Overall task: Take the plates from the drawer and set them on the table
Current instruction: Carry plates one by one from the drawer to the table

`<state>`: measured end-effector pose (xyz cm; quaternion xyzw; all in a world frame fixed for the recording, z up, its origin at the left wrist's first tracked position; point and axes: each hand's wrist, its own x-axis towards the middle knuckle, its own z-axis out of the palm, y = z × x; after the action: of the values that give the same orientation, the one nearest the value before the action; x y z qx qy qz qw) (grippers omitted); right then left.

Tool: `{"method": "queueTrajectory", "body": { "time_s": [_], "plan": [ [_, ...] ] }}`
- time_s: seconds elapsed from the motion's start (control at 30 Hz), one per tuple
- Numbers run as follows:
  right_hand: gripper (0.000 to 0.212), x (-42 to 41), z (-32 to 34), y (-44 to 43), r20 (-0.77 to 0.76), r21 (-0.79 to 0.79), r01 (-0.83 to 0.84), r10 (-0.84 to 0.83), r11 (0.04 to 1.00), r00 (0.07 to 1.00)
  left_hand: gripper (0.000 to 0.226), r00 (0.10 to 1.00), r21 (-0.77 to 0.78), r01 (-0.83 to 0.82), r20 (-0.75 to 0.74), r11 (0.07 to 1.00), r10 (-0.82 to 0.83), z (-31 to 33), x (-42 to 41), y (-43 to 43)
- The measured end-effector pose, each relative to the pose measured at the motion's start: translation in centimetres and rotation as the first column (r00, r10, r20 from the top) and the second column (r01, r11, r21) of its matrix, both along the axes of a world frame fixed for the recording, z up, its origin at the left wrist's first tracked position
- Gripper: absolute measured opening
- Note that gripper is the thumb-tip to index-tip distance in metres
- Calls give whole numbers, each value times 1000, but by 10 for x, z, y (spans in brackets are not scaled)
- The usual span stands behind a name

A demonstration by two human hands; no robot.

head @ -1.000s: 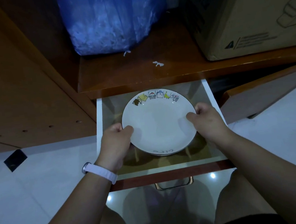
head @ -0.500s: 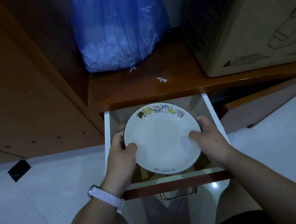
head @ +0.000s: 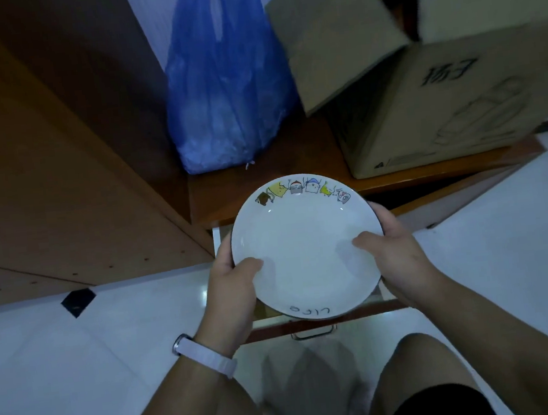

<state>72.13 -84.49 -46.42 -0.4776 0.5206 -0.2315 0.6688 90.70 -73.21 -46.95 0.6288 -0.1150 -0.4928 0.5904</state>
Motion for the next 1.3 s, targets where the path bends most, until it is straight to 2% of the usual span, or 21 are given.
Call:
{"method": "queueTrajectory", "body": {
  "time_s": [0.37, 0.63, 0.73, 0.97, 1.13, 1.3],
  "plan": [
    [51, -43, 260, -5, 105, -38, 71, -67, 997, 992, 54, 1000, -49, 29, -9, 998, -30, 260, -40, -13],
    [45, -89, 382, -1, 196, -61, 140, -126, 988, 972, 51, 995, -114, 62, 82, 992, -52, 390, -82, -20],
    [38, -107, 408, 1, 207, -108, 171, -146, 979, 967, 49, 992, -154, 89, 107, 984, -73, 418, -99, -25],
    [40, -156, 432, 15, 236, -144, 270, -232, 952, 944, 49, 988, -198, 142, 84, 970, -128, 446, -149, -25],
    [37, -188, 438, 29, 229, -153, 371, -332, 916, 915, 47, 967, -196, 256, 34, 947, -254, 446, -174, -32],
    [41, -219, 443, 44, 230, -175, 515, -474, 839, 850, 61, 913, -238, 399, 12, 886, -408, 442, -194, -58]
  ]
}}
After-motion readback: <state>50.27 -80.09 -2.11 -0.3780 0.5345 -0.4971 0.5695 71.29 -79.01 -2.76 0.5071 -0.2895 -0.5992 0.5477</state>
